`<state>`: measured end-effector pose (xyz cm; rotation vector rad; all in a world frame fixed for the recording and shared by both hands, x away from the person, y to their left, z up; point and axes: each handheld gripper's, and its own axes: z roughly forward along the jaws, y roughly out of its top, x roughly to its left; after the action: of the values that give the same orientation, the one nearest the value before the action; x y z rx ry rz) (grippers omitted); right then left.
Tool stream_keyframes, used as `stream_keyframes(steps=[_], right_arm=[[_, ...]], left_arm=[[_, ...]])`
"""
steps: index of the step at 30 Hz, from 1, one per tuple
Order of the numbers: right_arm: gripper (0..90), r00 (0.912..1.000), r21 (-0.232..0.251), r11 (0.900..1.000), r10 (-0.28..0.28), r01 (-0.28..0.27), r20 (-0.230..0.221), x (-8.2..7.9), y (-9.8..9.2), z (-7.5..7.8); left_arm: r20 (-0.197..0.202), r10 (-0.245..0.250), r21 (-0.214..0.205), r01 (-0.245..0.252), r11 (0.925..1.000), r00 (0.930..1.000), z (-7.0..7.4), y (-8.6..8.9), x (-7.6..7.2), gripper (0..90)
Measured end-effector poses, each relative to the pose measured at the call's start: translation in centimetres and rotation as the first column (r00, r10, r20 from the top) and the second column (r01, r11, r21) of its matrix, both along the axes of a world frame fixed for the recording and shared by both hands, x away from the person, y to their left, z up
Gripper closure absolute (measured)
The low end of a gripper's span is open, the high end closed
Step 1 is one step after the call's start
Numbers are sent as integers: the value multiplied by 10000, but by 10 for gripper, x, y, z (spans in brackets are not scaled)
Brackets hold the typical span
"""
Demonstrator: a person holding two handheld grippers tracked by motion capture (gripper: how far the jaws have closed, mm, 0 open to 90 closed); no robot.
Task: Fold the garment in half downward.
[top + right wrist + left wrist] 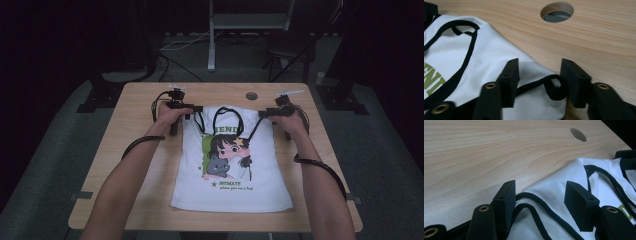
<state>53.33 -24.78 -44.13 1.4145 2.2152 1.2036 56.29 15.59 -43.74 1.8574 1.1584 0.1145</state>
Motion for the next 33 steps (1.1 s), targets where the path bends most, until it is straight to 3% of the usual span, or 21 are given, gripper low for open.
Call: stream_keyframes(steps=[5, 13, 33], right_arm=[[727, 9994, -163, 9994, 304, -302, 133, -2, 1, -1], [809, 9994, -248, 9992, 315, -311, 160, -5, 2, -1], [815, 9997, 370, 9991, 186, -191, 136, -9, -3, 0]], left_arm=[[17, -159, 11, 159, 9999, 9999, -2, 3, -1, 552], [87, -7, 93, 6, 10000, 10000, -5, 8, -3, 816], [419, 7, -494, 14, 9988, 9991, 6, 14, -7, 868]])
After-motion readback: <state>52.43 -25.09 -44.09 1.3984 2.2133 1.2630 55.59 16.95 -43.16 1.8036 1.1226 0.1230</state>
